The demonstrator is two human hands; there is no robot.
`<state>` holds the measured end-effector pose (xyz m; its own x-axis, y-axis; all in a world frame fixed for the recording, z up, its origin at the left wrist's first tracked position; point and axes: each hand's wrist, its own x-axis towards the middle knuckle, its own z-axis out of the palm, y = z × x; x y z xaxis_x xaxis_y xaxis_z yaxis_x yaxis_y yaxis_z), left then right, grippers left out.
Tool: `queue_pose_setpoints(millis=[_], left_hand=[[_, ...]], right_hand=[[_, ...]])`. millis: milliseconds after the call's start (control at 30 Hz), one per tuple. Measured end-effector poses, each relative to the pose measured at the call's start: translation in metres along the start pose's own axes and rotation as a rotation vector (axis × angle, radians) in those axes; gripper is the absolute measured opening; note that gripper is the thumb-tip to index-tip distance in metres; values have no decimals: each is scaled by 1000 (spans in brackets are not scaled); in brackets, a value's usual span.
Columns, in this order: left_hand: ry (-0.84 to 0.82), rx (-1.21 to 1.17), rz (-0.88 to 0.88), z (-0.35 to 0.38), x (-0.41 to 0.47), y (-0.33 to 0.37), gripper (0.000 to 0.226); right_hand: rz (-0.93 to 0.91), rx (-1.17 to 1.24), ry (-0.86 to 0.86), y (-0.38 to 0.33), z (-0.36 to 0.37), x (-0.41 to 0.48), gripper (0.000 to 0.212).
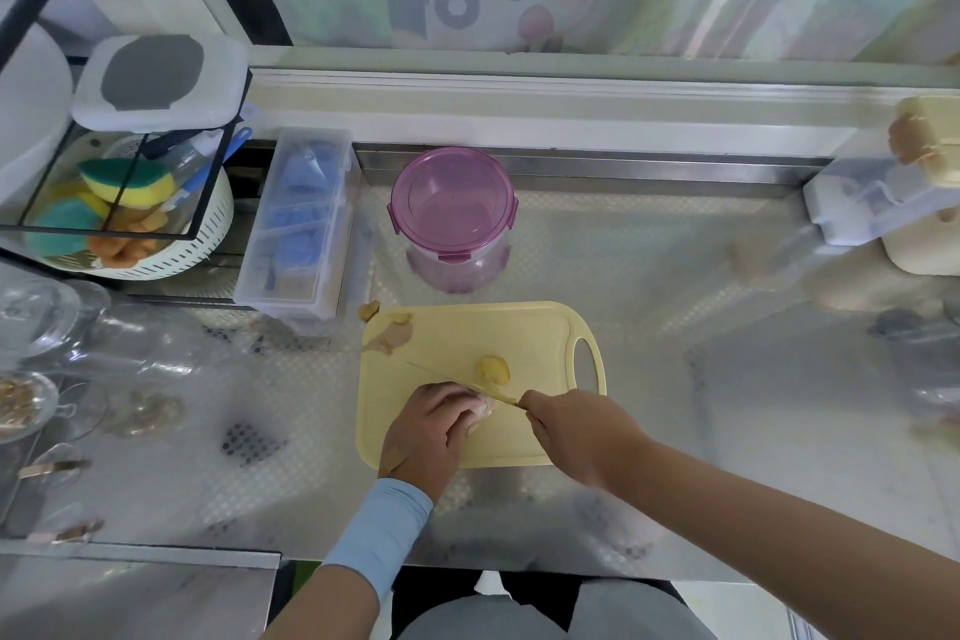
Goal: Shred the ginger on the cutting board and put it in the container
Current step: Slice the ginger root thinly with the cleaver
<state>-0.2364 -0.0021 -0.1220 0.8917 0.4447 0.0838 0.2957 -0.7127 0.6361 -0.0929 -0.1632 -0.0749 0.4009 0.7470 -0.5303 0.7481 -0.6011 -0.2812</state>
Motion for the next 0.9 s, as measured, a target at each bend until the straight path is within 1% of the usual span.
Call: queue_pose_setpoints(millis=[300,367,467,567,667,900], left_hand=[[-21,-16,-31,-1,-2,0,21],[0,-13,-22,0,-3,0,22],[16,16,29,0,-4,0,24],[41,51,34,2,-5,-1,25],[52,63,15,5,-6,0,26],[51,80,10,3,-6,0,25]], right_hand=[[-3,-8,-2,-15,4,41,13],[-8,13,7,-13,3,40,15],[-13,69,13,-11,-3,39,25],[-24,93,36,-11,-6,32,29],[-48,51,78,-10,-3,14,30],[-5,0,82,0,4,-15,28]])
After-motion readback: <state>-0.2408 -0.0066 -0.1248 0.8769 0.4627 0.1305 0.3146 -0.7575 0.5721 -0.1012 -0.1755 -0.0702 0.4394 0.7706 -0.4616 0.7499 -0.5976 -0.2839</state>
